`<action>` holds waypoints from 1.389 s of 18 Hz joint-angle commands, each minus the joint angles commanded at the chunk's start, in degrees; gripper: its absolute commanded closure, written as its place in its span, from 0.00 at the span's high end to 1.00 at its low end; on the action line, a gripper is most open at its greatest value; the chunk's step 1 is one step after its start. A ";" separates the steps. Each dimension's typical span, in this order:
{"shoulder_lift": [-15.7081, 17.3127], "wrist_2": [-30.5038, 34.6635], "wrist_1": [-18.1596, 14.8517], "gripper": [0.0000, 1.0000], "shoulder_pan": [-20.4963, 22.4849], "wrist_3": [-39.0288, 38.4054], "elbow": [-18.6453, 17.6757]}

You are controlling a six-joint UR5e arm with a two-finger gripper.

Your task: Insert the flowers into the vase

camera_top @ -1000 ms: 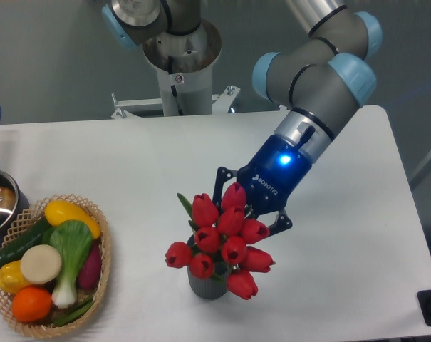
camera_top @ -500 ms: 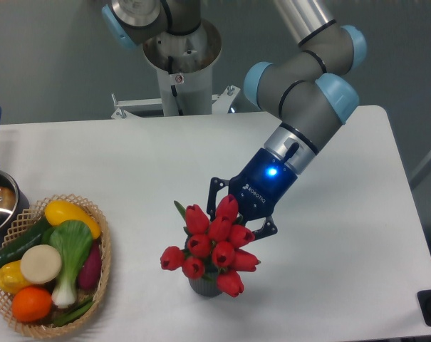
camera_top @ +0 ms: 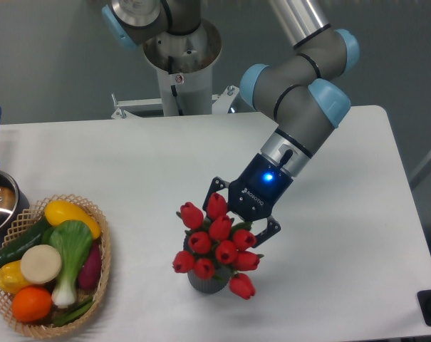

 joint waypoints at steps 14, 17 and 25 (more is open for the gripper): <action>3.08 5.73 -0.09 1.00 3.69 0.17 -0.27; 3.25 5.81 -0.26 1.00 5.62 0.44 -0.01; 6.33 30.03 -0.35 1.00 6.50 2.80 -0.35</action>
